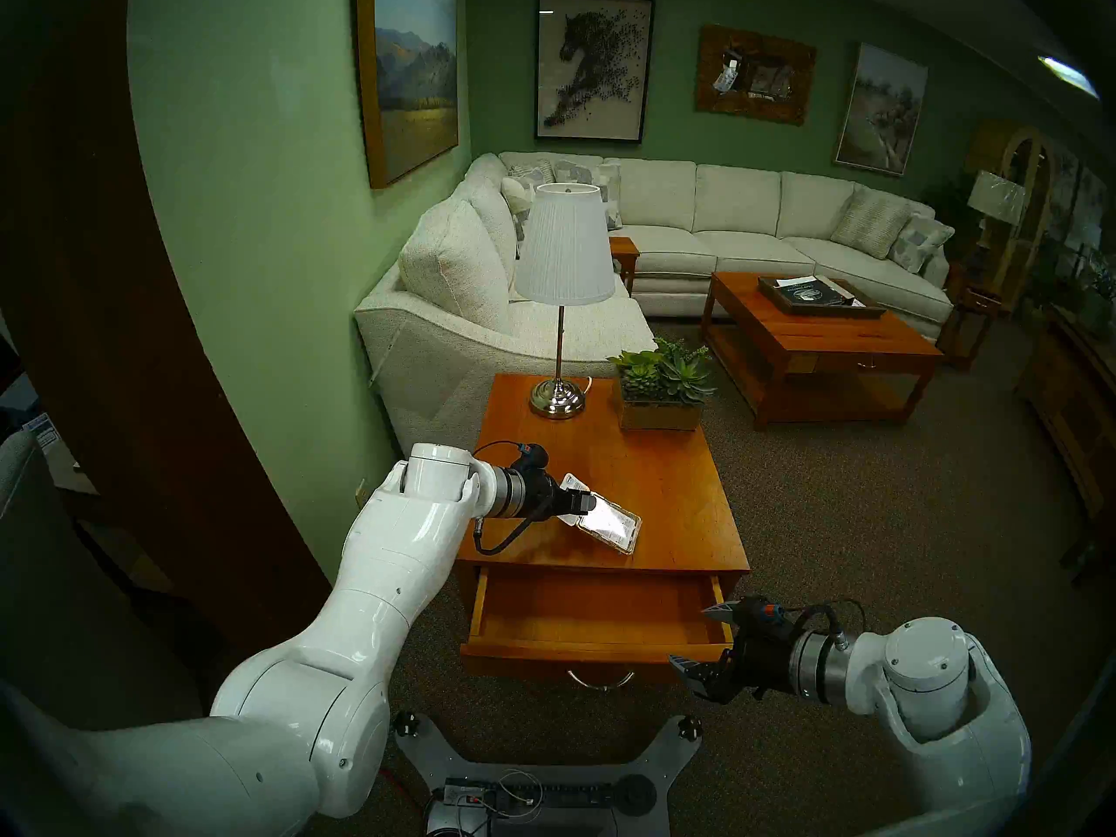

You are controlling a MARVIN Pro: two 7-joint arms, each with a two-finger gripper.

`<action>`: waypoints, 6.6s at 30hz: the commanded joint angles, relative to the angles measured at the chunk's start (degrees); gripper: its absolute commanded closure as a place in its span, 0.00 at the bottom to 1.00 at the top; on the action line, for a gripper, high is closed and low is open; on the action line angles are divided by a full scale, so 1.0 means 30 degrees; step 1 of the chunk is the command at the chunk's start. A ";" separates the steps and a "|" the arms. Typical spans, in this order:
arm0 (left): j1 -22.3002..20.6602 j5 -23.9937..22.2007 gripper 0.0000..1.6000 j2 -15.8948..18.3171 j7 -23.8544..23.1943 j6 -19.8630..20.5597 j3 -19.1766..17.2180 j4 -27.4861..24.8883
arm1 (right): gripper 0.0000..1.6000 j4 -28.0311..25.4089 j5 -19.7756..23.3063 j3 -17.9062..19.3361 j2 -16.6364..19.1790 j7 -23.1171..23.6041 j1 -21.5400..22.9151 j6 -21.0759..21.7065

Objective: Open the drawer, take out the contents and close the drawer

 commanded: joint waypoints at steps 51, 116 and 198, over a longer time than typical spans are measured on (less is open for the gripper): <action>1.0310 0.0965 0.00 0.8427 -0.5733 -0.4048 0.1214 -1.3725 | 0.00 -0.0066 0.0082 -0.0017 0.0058 0.0018 0.0234 -0.0121; 1.4146 0.2957 0.00 0.5123 0.2893 -0.2003 0.3216 -1.2849 | 0.00 -0.0504 0.0118 0.0071 0.0058 -0.0046 0.0082 -0.0084; 0.9874 0.2459 0.00 0.2140 0.0850 -0.7425 0.1356 -0.6104 | 0.00 -0.0319 0.0151 0.0019 0.0098 -0.0023 0.0154 -0.0120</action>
